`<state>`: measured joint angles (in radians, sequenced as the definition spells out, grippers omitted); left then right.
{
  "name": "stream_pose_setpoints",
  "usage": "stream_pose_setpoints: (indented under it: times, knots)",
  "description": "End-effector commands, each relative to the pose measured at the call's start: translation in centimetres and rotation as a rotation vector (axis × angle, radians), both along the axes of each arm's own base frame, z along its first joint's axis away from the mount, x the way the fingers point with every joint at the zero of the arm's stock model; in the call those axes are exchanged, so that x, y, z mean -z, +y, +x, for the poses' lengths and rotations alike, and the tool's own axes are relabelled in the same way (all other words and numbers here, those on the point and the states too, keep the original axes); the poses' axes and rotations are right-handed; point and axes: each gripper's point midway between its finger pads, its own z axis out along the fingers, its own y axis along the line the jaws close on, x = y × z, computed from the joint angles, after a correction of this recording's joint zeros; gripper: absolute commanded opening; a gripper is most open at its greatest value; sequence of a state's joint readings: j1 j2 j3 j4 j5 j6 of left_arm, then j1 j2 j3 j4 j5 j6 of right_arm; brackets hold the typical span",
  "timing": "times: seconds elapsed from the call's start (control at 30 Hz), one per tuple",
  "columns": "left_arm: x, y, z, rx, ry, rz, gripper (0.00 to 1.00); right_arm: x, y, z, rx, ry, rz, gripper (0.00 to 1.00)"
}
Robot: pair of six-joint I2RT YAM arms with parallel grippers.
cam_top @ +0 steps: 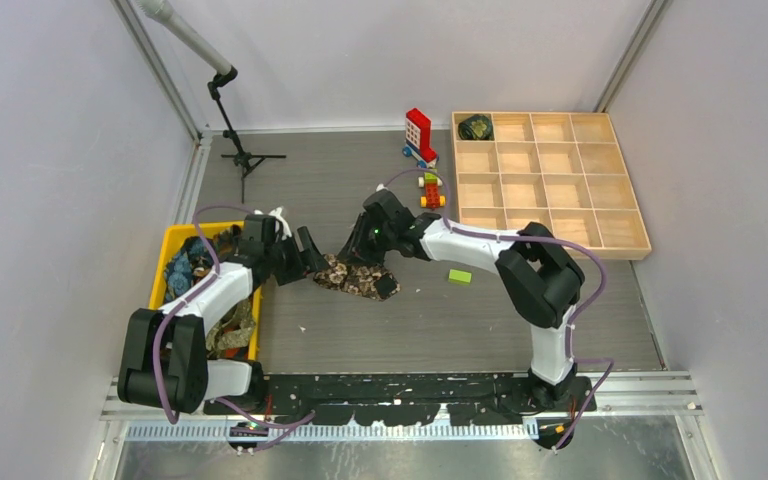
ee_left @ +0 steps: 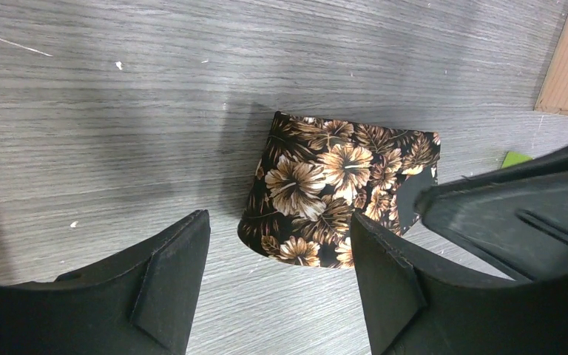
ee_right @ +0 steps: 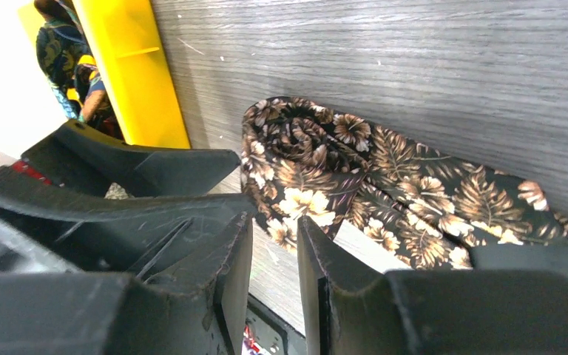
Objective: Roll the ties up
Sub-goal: Roll the tie at the center of the board.
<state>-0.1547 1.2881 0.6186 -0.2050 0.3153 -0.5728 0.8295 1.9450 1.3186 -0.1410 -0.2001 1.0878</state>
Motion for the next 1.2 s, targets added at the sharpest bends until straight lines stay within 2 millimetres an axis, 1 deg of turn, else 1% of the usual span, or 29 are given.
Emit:
stream_pose_setpoints:
  times: [0.0, 0.07, 0.27, 0.4, 0.53, 0.63, 0.9, 1.17]
  knots:
    - [-0.9, -0.2, 0.8, 0.004, -0.058, -0.017, 0.71, -3.5, -0.4, -0.3, 0.024, -0.037, 0.033, 0.34]
    - [-0.9, -0.2, 0.8, 0.008, -0.058, -0.017, 0.71, -2.9, -0.3, -0.9, 0.018, -0.019, 0.031, 0.33]
    - [-1.0, -0.2, 0.8, 0.015, -0.064, -0.013, 0.71, -1.4, 1.1, -2.1, -0.017, 0.015, 0.025, 0.29]
    - [-0.9, -0.1, 0.7, 0.017, -0.058, -0.007, 0.71, -0.4, 1.4, -2.1, -0.023, 0.024, 0.012, 0.26]
    - [-1.1, 0.1, 0.6, 0.021, -0.057, 0.005, 0.71, 0.4, 1.2, -1.9, -0.017, 0.025, -0.015, 0.24]
    - [-1.1, 0.1, 0.5, 0.022, -0.058, 0.01, 0.71, 1.5, 1.1, -1.9, -0.02, 0.035, -0.032, 0.22]
    - [-0.8, -0.1, 0.5, 0.037, -0.049, 0.001, 0.71, 2.6, 0.6, -1.6, -0.019, 0.038, -0.051, 0.2]
    - [-0.1, -1.1, 0.7, 0.072, -0.018, -0.038, 0.72, 3.3, 0.5, -1.2, -0.023, 0.05, -0.034, 0.19]
